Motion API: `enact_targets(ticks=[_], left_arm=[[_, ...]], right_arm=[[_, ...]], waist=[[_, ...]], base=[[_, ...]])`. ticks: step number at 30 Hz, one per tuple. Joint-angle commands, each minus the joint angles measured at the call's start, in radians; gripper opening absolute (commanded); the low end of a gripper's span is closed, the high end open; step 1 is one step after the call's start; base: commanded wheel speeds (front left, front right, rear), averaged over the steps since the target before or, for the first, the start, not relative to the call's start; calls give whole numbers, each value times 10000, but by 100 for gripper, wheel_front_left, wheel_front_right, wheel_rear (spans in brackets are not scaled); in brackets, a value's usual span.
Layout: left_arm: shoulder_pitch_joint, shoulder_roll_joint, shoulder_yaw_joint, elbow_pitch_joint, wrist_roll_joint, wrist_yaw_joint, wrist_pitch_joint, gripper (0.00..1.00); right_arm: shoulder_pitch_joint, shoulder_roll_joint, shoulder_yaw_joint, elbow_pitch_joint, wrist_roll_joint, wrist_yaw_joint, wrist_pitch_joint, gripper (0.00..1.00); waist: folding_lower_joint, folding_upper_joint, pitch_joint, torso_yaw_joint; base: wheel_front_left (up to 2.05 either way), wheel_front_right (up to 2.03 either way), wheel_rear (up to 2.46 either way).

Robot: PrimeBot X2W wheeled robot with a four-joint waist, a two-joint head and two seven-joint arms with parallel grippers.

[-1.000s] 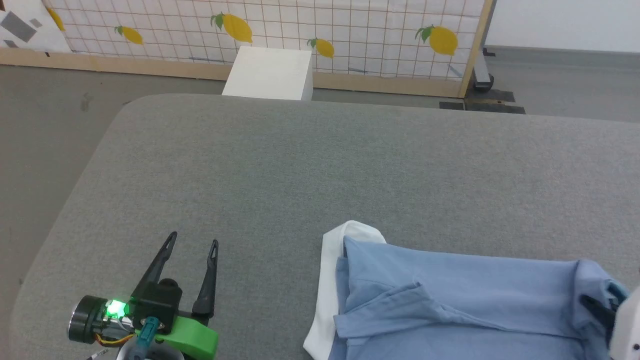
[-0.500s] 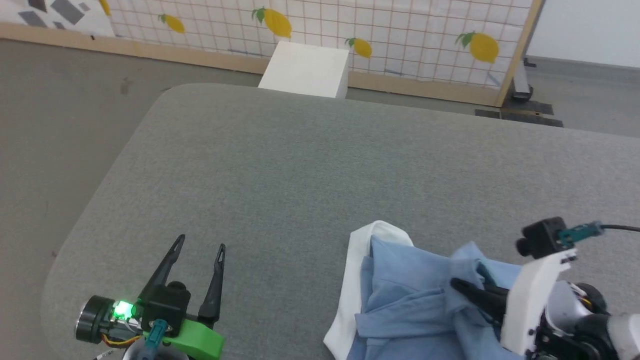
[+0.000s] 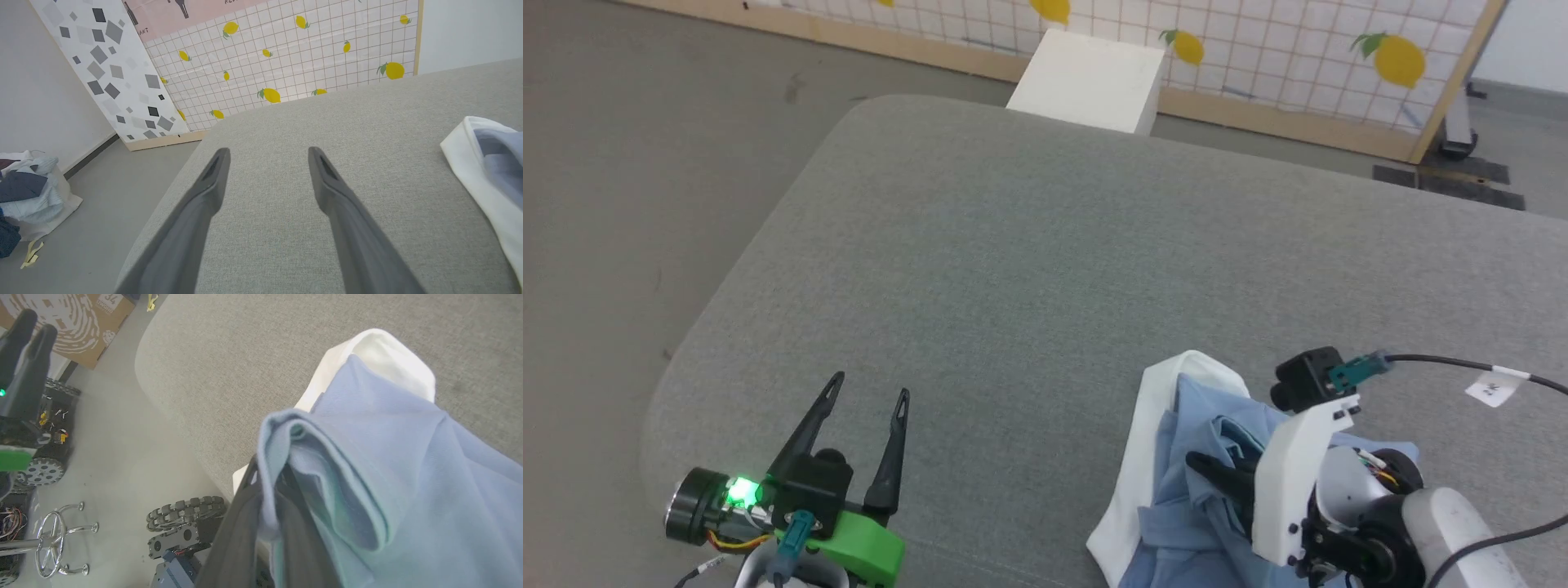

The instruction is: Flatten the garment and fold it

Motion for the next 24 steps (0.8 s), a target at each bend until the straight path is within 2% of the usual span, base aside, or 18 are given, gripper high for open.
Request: enact_targets(ticks=[1,2,3,10,16,20,24], left_arm=[[-214,-87,-13,13,70,-43,-47,100],[-240,-103,-13,19,76,-50,-47,100],[-258,-115,-9,26,78,-52,-47,100],[-373,-231,58,73,105,-22,-47,100],[-346,-295,97,165,101,-25,-47,100],[-275,-275,156,197,29,-48,-47,100],[-164,-252,299,171,-118,-38,-47,100]], right_arm=[[-239,79,75,156,-103,-13,-160,18],[-332,98,211,284,-151,-13,-265,71],[-397,118,319,386,-152,-13,-329,100],[-932,318,1052,750,95,-13,-665,100],[-1604,-200,1475,831,106,-13,-1464,100],[-2212,-1177,1819,705,-193,-13,-2527,100],[-2826,-2572,2319,693,-728,-13,-4112,100]], waist=[[0,0,158,153],[0,0,201,182],[0,0,225,197],[0,0,384,188],[0,0,230,-46],[0,0,23,-330],[0,0,-194,-692]], base=[[0,0,0],[0,0,0],[0,0,0],[0,0,0],[0,0,0],[0,0,0],[0,0,0]])
